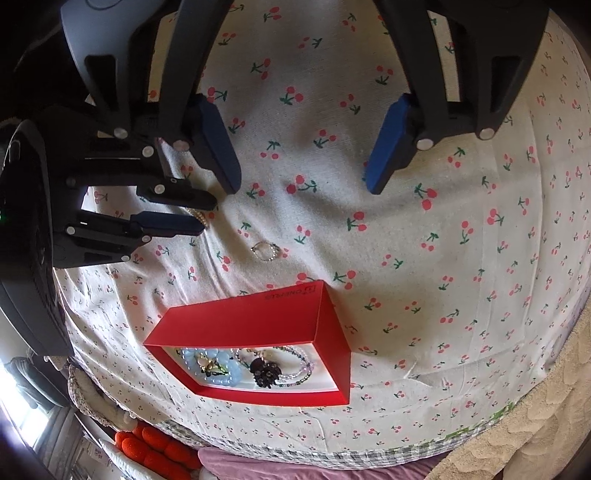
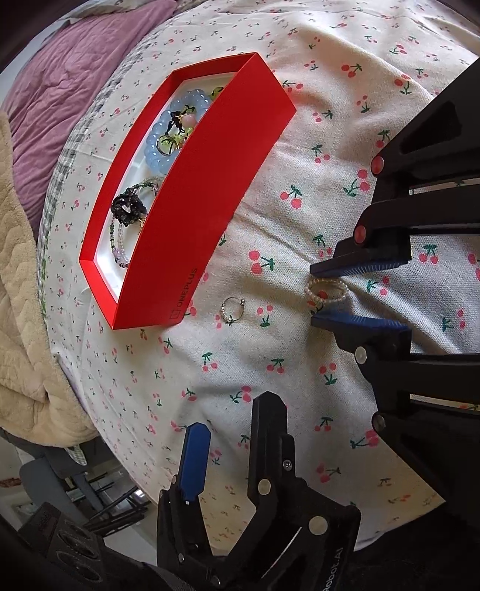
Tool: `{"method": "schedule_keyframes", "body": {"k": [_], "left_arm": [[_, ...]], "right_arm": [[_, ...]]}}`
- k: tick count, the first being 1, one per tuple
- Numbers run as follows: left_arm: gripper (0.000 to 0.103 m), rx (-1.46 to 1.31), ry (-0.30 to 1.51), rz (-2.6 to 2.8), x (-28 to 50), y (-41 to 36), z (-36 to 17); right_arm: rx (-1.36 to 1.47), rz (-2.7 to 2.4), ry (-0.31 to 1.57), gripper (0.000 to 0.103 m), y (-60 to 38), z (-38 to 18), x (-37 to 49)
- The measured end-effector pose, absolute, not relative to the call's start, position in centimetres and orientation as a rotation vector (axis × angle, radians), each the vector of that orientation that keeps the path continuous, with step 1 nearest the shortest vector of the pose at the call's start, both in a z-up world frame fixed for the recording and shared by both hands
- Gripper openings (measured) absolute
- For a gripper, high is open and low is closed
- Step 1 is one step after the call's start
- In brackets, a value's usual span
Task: Organize jewelry
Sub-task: 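Grasp the small pearl ring with the right gripper, then grasp the silver ring with the left gripper while the right holds the pearl ring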
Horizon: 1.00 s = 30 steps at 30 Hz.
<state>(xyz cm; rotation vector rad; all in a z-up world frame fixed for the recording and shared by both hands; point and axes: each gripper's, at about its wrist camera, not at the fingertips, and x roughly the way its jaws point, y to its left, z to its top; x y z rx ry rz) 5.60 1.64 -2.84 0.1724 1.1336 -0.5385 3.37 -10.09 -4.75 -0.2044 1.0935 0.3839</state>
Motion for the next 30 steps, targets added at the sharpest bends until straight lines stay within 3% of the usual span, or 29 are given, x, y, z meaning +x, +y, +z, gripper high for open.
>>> {"method": "schedule_keyframes", "body": {"k": [6,14,30], "left_arm": [[0.057,0.172,1.117,-0.561,5.7,1.2,-2.7],[0.042,0.169,1.079,-0.616,5.7,-0.1,-2.0],[0.038,0.224,1.105,-0.601,7.5,-2.9,-4.7]], "right_arm": [[-0.182,0.381,1.097,0.005,-10.6,-4.6,3.6],[-0.066,0.329,1.107,0.003,-14.2,-3.7,3.9],[-0.017,0.304,1.096,0.003,-17.6,-2.9,3.7]]}}
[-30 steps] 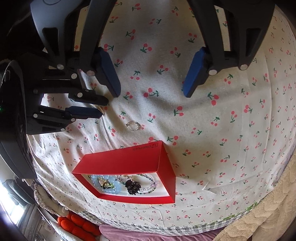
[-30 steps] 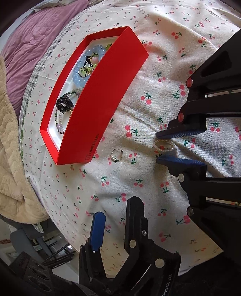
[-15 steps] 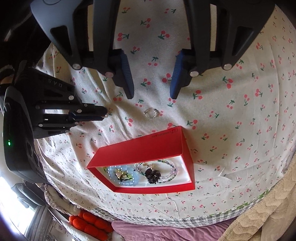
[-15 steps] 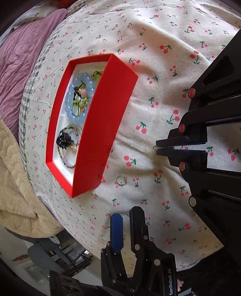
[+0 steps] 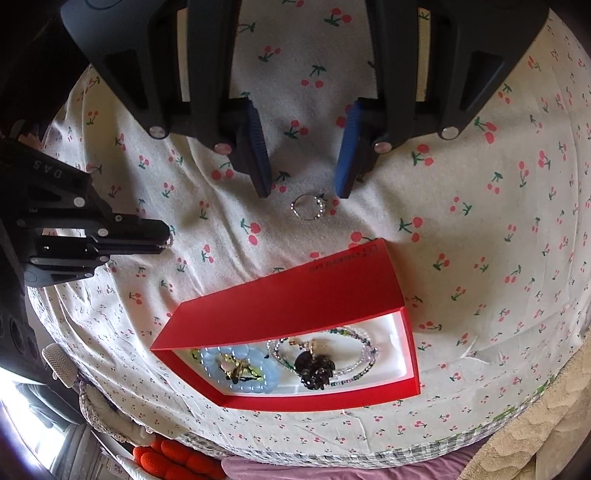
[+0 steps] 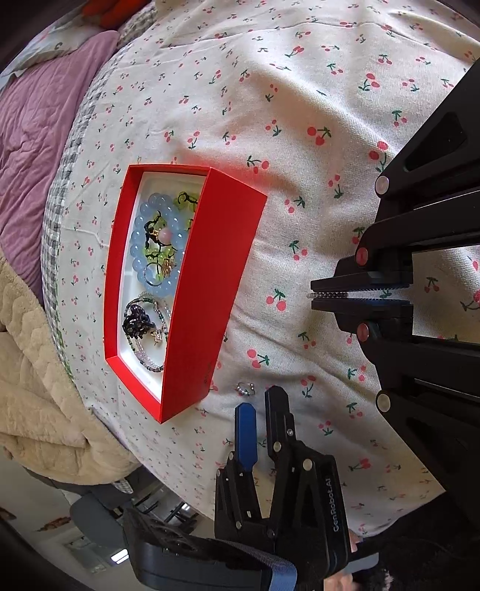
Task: Organize jewelry
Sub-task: 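Grasp the silver ring with the left gripper while the right holds the pearl ring, then carry the pearl ring and silver ring over the red box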
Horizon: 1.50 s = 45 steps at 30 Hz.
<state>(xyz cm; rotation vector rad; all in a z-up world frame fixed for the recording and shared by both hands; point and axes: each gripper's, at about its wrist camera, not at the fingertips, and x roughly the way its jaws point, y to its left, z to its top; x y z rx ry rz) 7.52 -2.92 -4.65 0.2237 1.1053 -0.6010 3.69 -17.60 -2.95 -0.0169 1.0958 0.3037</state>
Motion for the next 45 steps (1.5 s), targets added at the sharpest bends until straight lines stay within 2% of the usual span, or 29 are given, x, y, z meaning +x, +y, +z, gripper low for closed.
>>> {"method": "schedule_keyframes", "body": {"k": [6,14,24,25,26,45], "left_arm": [[0.038,0.239,1.081,-0.606,7.9,-3.3,-4.9],[0.021,0.263,1.075,-0.597,8.0,-3.5,-5.0],[0.021,0.261,1.076,-0.585,7.8,-3.5,-4.8],[0.010,0.257,1.076,-0.584,7.7,-3.4,-4.7],[0.004,0.250,1.080,-0.584,7.7,-3.3,-4.6],[0.003,0.183,1.046,-0.558,7.2,-1.1,-2.4]], "right_arm": [[0.001,0.300,1.088,0.003,-18.5,-2.7,3.7],[0.010,0.295,1.082,0.003,-18.9,-2.3,4.1],[0.016,0.292,1.077,0.003,-18.9,-2.0,4.2],[0.018,0.292,1.075,0.003,-18.9,-1.9,4.2],[0.021,0.291,1.072,0.003,-18.9,-1.8,4.2],[0.065,0.288,1.025,0.003,-19.5,0.5,4.4]]}}
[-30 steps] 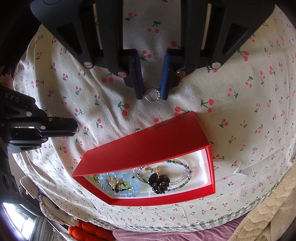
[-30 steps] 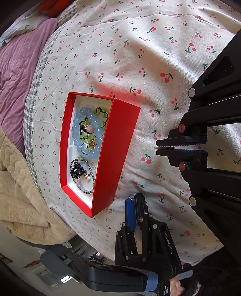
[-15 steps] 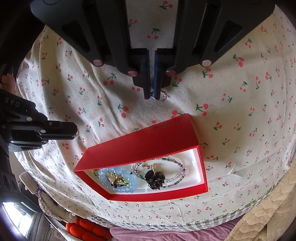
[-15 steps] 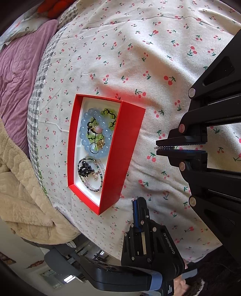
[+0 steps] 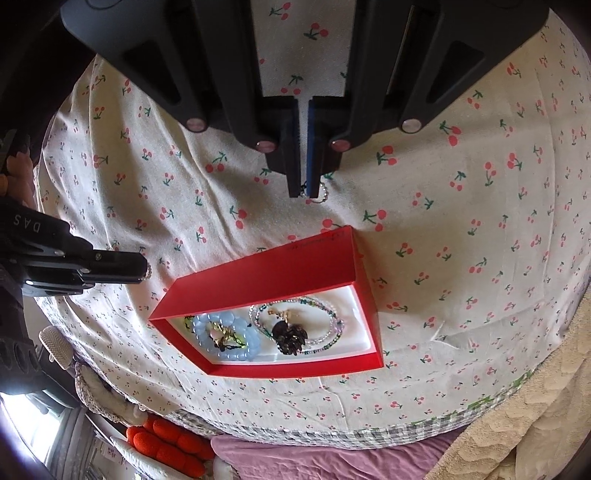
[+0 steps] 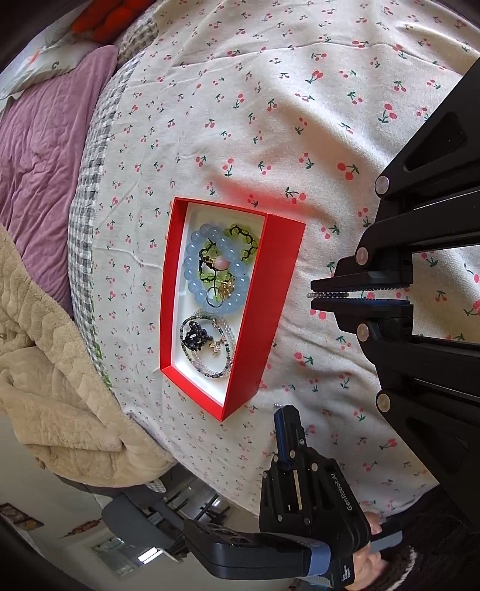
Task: Organize jewelry
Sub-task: 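Carry the pearl ring and silver ring over the red box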
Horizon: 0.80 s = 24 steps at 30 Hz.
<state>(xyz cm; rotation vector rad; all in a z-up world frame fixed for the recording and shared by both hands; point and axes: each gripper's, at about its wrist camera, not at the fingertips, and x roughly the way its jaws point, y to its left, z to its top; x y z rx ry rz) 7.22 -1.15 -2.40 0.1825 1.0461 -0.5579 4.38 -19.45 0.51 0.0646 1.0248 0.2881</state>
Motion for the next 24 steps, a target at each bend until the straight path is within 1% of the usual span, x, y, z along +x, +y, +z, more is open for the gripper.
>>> {"method": "schedule_keyframes", "body": {"k": [16,24], "left_arm": [[0.003,0.105,0.973,-0.545,9.0,-1.1,2.2],[0.003,0.021,0.992,-0.564,10.9,-2.1,3.7]], "right_arm": [[0.126,0.280,0.947,0.003,-20.0,4.6,6.5],[0.217,0.290,0.962,0.003,-20.0,5.1,8.5]]}}
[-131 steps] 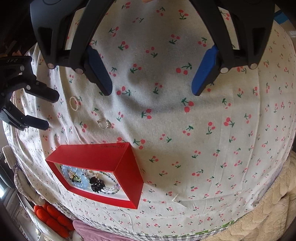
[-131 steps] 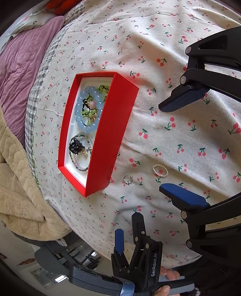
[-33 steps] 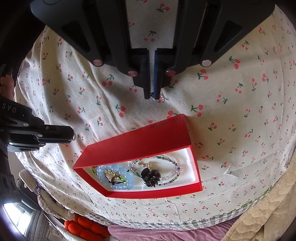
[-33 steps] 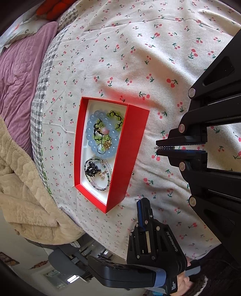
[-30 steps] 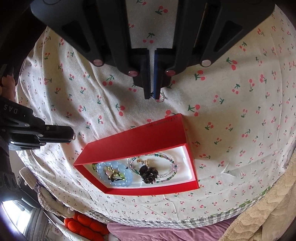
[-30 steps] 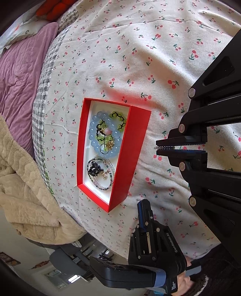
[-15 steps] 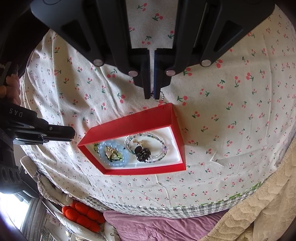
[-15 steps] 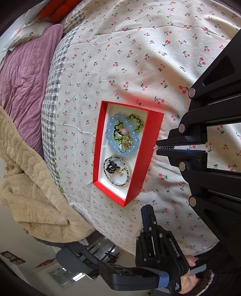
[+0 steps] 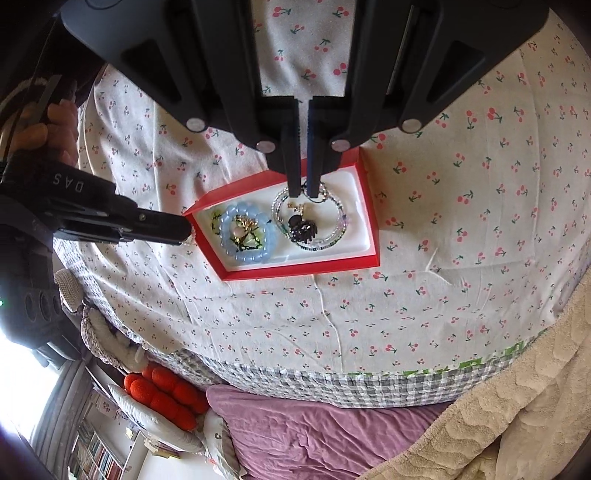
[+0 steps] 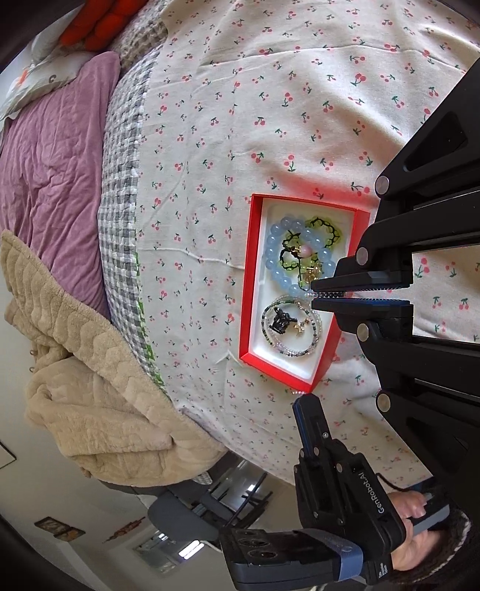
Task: Organize jewelry
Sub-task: 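Carry the pearl ring and silver ring over the red box, then open both grippers to drop the rings into the red box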
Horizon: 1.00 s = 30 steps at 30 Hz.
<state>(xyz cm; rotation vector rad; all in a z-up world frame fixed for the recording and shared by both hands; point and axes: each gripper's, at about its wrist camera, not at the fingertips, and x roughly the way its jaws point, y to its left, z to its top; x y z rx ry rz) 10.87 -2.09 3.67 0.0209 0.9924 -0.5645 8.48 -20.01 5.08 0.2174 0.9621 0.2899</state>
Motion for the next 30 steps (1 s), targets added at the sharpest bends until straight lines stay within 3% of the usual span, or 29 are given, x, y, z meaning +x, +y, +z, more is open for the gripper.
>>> {"method": "schedule_keyframes", "body": {"k": [18,22,25,30], "left_arm": [[0.004,-0.088,1.110,-0.522,14.2,-3.9,1.6],[0.022,-0.081,1.112,-0.495,14.5,-3.5,1.6],[0.028,-0.069,1.107,-0.482,14.3,-3.2,1.8],[0.058,-0.038,1.091,-0.438,12.4,-2.9,2.3]], "right_arm": [[0.399,0.299,1.083,0.005,-18.3,2.3,12.8],[0.400,0.271,1.090,0.009,-18.9,2.2,13.0],[0.389,0.253,1.087,0.010,-19.4,2.4,12.8],[0.309,0.234,1.073,0.010,-19.7,3.1,11.3]]}}
